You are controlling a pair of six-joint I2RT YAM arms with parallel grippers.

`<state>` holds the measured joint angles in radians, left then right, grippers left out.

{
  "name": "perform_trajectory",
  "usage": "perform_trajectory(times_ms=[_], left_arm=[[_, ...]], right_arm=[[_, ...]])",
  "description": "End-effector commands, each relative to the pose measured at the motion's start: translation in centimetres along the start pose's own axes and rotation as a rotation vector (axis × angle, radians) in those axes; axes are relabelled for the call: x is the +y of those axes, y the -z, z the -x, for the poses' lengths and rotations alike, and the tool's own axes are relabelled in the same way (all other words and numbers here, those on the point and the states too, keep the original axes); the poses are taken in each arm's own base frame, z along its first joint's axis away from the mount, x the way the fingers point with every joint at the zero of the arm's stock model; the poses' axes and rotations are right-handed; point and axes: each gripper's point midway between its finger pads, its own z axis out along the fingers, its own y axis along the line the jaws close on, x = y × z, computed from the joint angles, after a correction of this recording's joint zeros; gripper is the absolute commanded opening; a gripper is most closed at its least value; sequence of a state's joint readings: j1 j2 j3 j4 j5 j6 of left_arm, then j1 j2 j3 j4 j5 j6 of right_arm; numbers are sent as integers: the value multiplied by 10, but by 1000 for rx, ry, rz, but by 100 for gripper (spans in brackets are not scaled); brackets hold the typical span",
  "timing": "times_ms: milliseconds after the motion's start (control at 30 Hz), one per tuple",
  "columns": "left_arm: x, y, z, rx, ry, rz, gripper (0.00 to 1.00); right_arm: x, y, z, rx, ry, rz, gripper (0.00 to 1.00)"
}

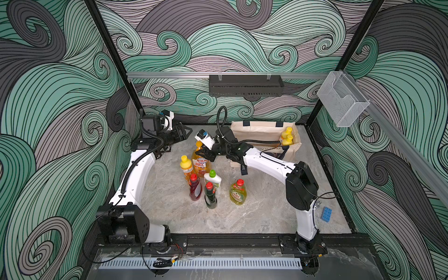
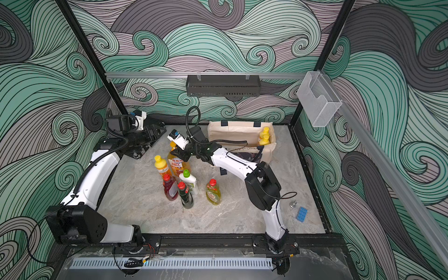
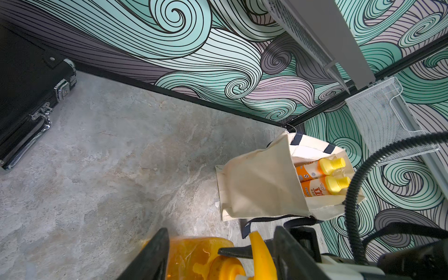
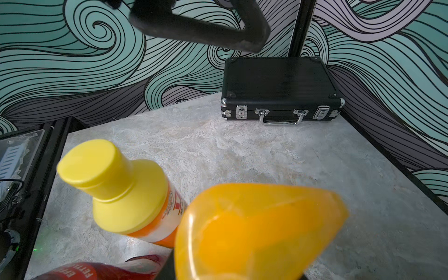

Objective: Pack dish soap into the shopping bag
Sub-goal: Pick up the bottle of dish soap at the center of the board.

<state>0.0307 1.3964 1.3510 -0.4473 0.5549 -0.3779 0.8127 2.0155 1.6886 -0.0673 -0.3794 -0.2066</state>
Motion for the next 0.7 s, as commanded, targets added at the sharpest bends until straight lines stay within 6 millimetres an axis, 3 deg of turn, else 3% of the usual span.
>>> perform_trajectory(times_ms=[0, 133, 667], left_arm=[[-8, 7, 8, -28, -15, -26, 67], [-8, 7, 7, -26, -13, -27, 67], [-17, 9, 7, -22, -17, -70, 67]], right_arm=[[1, -3, 4, -7, 26, -20, 13], [-4, 1, 7, -9, 33, -52, 0], [-25, 23, 21, -13, 50, -198, 0]])
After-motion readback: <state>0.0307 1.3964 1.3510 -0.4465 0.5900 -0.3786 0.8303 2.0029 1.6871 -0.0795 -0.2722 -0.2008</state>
